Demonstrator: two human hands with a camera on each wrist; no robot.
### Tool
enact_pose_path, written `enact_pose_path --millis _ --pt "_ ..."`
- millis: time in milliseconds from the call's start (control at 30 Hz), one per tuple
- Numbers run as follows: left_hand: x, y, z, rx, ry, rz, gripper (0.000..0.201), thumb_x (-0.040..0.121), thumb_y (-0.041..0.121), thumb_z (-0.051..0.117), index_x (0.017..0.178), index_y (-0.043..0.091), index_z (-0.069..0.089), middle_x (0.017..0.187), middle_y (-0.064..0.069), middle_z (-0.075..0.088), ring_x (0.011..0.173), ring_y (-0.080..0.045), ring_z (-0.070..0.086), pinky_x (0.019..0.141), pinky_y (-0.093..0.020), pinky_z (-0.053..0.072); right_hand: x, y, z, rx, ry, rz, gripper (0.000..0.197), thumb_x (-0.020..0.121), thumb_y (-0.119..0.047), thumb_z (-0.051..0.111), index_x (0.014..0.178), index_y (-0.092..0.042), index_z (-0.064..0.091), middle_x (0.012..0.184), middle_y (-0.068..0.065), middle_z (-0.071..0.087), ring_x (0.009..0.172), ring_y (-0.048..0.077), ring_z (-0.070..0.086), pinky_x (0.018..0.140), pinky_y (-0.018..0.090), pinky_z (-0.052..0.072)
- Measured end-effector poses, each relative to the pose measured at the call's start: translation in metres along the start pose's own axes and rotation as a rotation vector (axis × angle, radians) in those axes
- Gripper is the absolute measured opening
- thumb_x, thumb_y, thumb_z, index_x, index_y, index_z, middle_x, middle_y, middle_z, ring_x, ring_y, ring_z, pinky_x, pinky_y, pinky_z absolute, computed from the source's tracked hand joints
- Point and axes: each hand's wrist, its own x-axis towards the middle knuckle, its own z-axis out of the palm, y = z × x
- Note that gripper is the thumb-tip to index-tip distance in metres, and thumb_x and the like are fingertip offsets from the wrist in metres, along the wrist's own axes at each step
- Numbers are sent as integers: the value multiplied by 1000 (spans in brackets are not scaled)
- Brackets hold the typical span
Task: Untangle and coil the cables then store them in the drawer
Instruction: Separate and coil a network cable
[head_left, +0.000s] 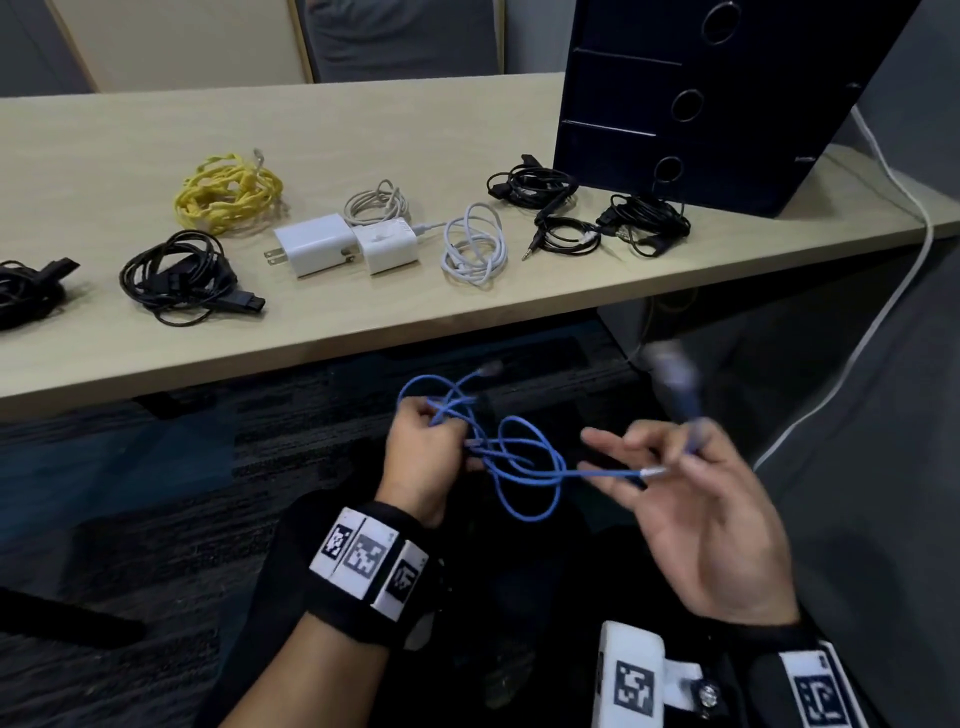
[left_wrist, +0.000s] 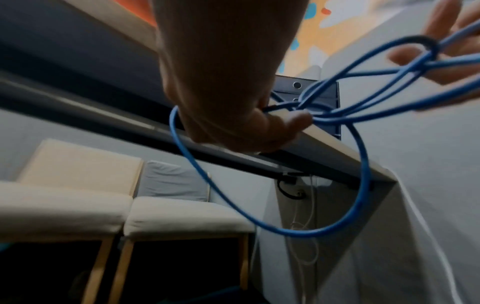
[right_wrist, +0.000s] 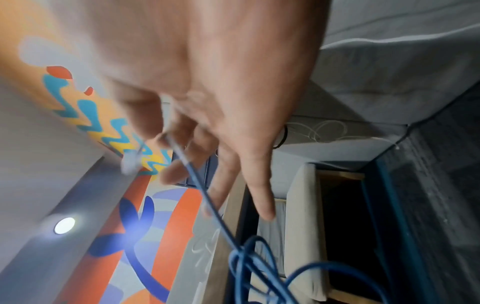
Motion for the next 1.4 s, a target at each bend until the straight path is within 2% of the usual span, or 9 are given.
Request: enact_pose_path --millis 167,267,367,500,667,933,1200,1300,1400 --pt "-7 8 -7 -171 -124 -96 30 93 -11 34 112 11 42 84 -8 51 71 -26 64 65 -42 55 4 -1 -10 -369 129 13 31 68 -53 80 78 -28 65 90 1 70 96 25 68 92 42 49" --pt "-11 5 2 -152 -83 -30 31 91 -13 40 100 16 43 82 -4 56 74 -22 61 58 -35 48 0 12 -2 -677 71 -5 8 82 -20 71 78 -26 70 70 -5 62 66 7 55 72 19 45" --pt "-12 -2 7 -108 -41 38 26 93 -8 44 90 18 46 80 -6 55 69 -15 52 61 -30 42 -3 18 2 -620 50 20 14 82 -9 74 78 -22 71 53 1 54 50 12 48 57 18 41" --pt "-17 -2 8 -148 -134 9 23 101 6 40 82 17 48 70 -1 52 62 -10 48 57 -25 37 -7 15 -1 -385 -247 234 37 66 -45 85 96 -24 77 80 9 72 66 17 67 65 24 53" --pt "-24 -6 13 -178 -252 118 23 102 10 35 86 10 52 81 -5 61 68 -15 57 60 -25 47 5 28 0 -662 99 116 17 87 -10 69 97 -24 71 84 4 69 68 15 60 58 23 49" --pt "-23 -14 12 8 -373 192 22 103 24 40 100 13 58 71 -5 51 54 -9 48 49 -18 40 4 35 7 -626 -73 232 12 81 -22 62 89 -20 70 72 -4 65 58 2 46 52 18 35" --pt "-4 -2 -26 -36 -245 37 21 94 -5 49 83 13 52 51 5 38 35 -1 22 34 -10 18 12 -6 -44 151 804 -34 28 86 -17 54 66 -23 36 45 -7 27 40 9 33 59 29 42" --pt "1 -2 -29 -65 -96 44 26 98 1 46 77 16 46 47 7 28 33 -1 20 33 -10 17 10 -21 -57 247 905 -290 28 65 -31 60 66 -24 33 50 -7 24 43 9 25 46 20 31" --pt "4 1 -27 -56 -20 23 26 101 8 41 77 19 43 53 5 27 33 -2 23 32 -11 18 10 -23 -58 181 788 -327 30 84 -30 55 62 -25 37 51 -8 24 46 10 23 48 23 26"
